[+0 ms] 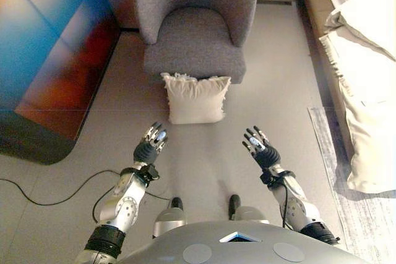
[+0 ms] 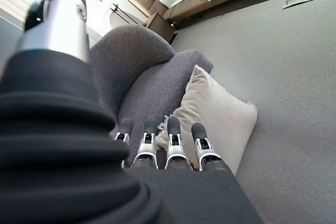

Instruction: Pick up the cushion and take it to the sofa

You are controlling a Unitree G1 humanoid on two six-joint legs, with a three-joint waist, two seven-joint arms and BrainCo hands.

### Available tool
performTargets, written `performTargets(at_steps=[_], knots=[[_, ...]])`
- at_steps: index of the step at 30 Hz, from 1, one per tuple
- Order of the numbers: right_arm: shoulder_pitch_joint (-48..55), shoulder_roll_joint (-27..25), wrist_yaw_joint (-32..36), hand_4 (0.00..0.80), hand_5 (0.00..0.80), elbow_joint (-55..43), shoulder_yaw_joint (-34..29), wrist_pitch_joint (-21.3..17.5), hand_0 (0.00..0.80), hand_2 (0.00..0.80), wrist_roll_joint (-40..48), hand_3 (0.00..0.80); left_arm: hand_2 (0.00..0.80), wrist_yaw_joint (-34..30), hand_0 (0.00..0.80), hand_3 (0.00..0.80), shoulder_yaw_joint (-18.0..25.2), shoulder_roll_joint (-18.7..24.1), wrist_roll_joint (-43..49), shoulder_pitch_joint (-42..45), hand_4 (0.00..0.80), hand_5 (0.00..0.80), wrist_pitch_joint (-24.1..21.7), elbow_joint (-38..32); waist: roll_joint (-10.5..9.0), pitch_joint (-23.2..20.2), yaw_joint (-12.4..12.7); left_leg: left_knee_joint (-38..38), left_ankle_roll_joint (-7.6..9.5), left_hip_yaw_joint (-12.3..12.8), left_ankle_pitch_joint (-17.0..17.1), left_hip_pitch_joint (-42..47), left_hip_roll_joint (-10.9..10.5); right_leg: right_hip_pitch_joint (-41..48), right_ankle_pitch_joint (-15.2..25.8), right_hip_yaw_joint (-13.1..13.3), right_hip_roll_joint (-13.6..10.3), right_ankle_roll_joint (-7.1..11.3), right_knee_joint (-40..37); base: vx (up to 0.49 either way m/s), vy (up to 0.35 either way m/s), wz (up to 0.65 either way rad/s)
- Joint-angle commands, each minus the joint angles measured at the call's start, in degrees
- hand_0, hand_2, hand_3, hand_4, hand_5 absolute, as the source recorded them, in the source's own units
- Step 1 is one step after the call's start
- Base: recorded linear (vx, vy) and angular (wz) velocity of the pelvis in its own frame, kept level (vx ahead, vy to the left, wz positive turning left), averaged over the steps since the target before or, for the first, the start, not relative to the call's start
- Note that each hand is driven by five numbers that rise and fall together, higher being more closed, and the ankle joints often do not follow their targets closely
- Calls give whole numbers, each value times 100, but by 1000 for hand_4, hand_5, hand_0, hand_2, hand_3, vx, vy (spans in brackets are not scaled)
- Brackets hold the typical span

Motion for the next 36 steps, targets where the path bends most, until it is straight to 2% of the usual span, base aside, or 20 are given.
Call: performTargets(at_steps=[1,12,17,21,23,25,27,32,34,36], knots=[[-62,63,42,0,0,-473,-84,-241,0,0,171,0,0,-49,0,0,188,108,28,-131,0,0,-263,-245,-226,-68,25,451,169,-121,-265,-391,-70,-46,-359,-85,-62,172,521,0,0,0],[-79,58,44,0,0,-433,-45,-201,0,0,142,0,0,-9,0,0,185,91,-6,-142,0,0,-381,-322,-254,-45,29,528,155,-173,-336,-337,-60,3,-386,-58,-8,129,514,0,0,0],[-57,-26,138,0,0,-492,-54,-83,0,0,128,0,0,-13,0,0,257,97,-65,79,0,0,-473,-372,-283,30,38,1048,109,-165,-485,-487,-32,-24,-375,55,-26,79,587,0,0,0],[-48,-85,181,0,0,-508,-86,-12,0,0,69,0,0,-20,0,0,295,91,-185,144,0,0,-436,-409,-283,60,37,1156,87,-160,-507,-510,-25,4,-375,78,-13,50,584,13,33,0],[-16,-109,189,0,0,-538,-99,25,0,0,-6,0,0,-2,0,0,286,73,-201,156,0,0,-426,-369,-285,48,18,1134,71,-153,-495,-491,-29,38,-364,69,-14,66,557,34,57,0],[78,-161,152,0,0,-650,-130,41,0,0,-60,0,0,4,0,0,280,80,-223,145,0,0,-390,-324,-301,17,-18,1027,55,-35,-452,-445,-30,70,-343,-46,-56,126,526,30,59,1],[87,-178,102,0,0,-639,-179,-22,0,0,-54,0,0,-38,0,0,262,85,-235,85,0,0,-349,-283,-302,11,-56,927,77,67,-431,-417,-17,21,-351,-134,-83,146,554,-3,67,9],[1,-99,64,0,0,-530,-200,-104,0,0,117,0,0,96,0,0,113,56,-78,-118,0,0,-441,-228,-306,61,-89,805,154,74,-438,-417,-73,-160,-309,-131,-172,217,686,-24,105,2],[26,-6,47,0,0,-533,-230,-73,0,0,185,0,0,114,0,0,142,73,-105,-126,0,0,-441,-261,-308,56,-94,928,246,105,-551,-432,-152,-177,-400,-71,-254,267,901,37,143,-1],[-7,90,-16,0,0,-528,-234,-113,0,0,202,0,0,111,0,0,168,105,-92,-141,0,0,-422,-287,-298,112,-81,1166,363,109,-664,-538,-195,-331,-443,-34,-374,315,1448,-8,154,3]])
